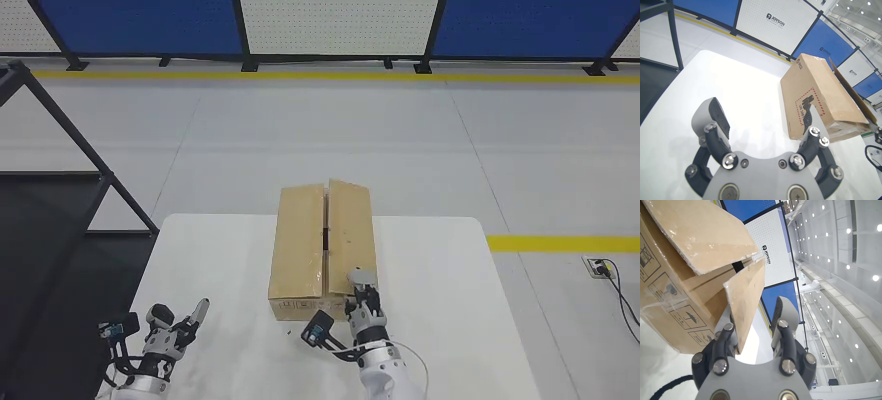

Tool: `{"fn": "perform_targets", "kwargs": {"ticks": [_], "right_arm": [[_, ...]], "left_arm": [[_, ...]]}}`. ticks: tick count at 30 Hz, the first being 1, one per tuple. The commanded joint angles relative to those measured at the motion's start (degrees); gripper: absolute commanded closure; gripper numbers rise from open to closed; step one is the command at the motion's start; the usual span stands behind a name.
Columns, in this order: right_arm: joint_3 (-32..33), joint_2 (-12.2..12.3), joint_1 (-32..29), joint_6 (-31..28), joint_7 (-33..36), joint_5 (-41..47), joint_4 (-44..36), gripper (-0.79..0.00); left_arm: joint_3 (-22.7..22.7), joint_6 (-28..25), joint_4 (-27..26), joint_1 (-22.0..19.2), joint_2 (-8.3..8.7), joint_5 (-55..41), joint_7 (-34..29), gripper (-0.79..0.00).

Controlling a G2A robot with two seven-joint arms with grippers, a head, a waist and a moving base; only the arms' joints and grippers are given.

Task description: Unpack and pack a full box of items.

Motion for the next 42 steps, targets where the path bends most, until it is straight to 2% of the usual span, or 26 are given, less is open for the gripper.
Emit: {"fn": "perform_targets", "kwargs": {"ticks": [1,8,11,15,19,32,36,42], "right_arm": [[0.7,0.0,-0.6,-0.2,-1.2,-0.3,-0.2,0.0],[4.6,0.4,-3.3,-2.1,-5.5,0.1,-2.0,0.0],[6.8,0.8,-4.7,-3.6,-9.4,2.7,-3.6,0.0],[11.7,1.6,-6.5,-8.3,-19.1,9.8,-5.4,0.0],[16.5,2.6,-7.9,-13.6,-25.8,13.0,-6.2,0.0],[25.5,4.5,-9.3,-25.3,-41.2,21.3,-5.3,0.0],[27.6,5.0,-9.2,-28.9,-44.3,22.9,-5.1,0.0],[28.7,5.2,-9.3,-29.5,-43.0,23.4,-5.0,0.0]], "left_arm": [[0.1,0.0,0.0,0.0,-0.05,0.1,-0.1,-0.785],[0.4,0.2,-0.4,-0.1,-0.24,0.7,-0.4,-0.785],[0.4,0.2,-0.5,-0.1,-0.3,0.9,-0.5,-0.785],[0.3,0.4,-0.5,-0.2,-0.38,1.2,-0.8,-0.785],[0.7,0.8,-0.5,-0.4,-0.5,1.5,-1.1,-0.785],[1.0,1.6,-0.9,-0.8,-0.82,2.1,-1.9,-0.785],[0.9,1.6,-0.9,-0.9,-0.85,2.3,-1.9,-0.785],[0.9,1.6,-0.9,-0.9,-0.85,2.3,-1.9,-0.785]]}}
